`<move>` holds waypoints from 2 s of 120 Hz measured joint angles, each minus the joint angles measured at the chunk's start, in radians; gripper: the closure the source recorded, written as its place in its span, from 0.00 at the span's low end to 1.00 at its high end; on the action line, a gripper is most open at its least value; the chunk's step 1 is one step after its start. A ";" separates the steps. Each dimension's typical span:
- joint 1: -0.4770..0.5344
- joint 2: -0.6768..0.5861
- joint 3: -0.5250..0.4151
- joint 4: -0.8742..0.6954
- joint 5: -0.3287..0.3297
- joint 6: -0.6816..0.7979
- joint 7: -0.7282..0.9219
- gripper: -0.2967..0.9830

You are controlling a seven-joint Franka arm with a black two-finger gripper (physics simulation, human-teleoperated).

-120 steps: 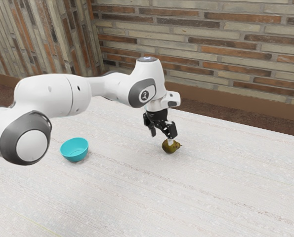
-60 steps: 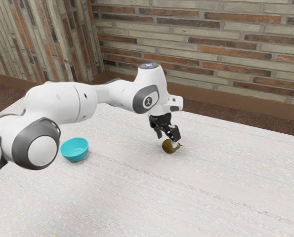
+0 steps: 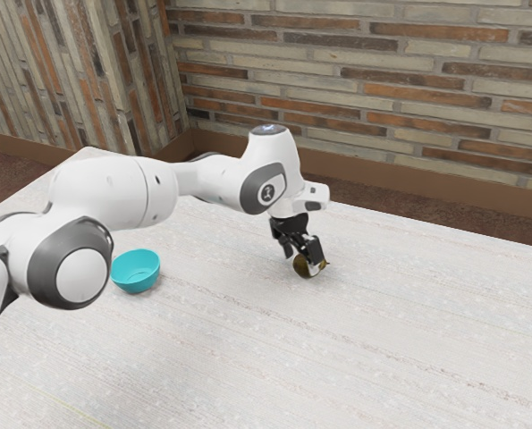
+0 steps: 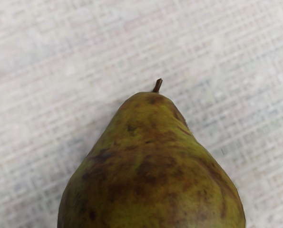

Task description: Place the pear in the bowl.

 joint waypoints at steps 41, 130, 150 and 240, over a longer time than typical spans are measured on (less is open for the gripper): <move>0.001 0.024 -0.010 0.003 0.001 0.076 0.036 0.23; -0.005 0.028 -0.003 -0.004 0.000 0.097 0.071 0.42; -0.006 0.026 -0.002 -0.006 0.001 0.098 0.075 0.44; 0.102 -0.436 0.085 -0.513 0.002 0.127 0.055 0.45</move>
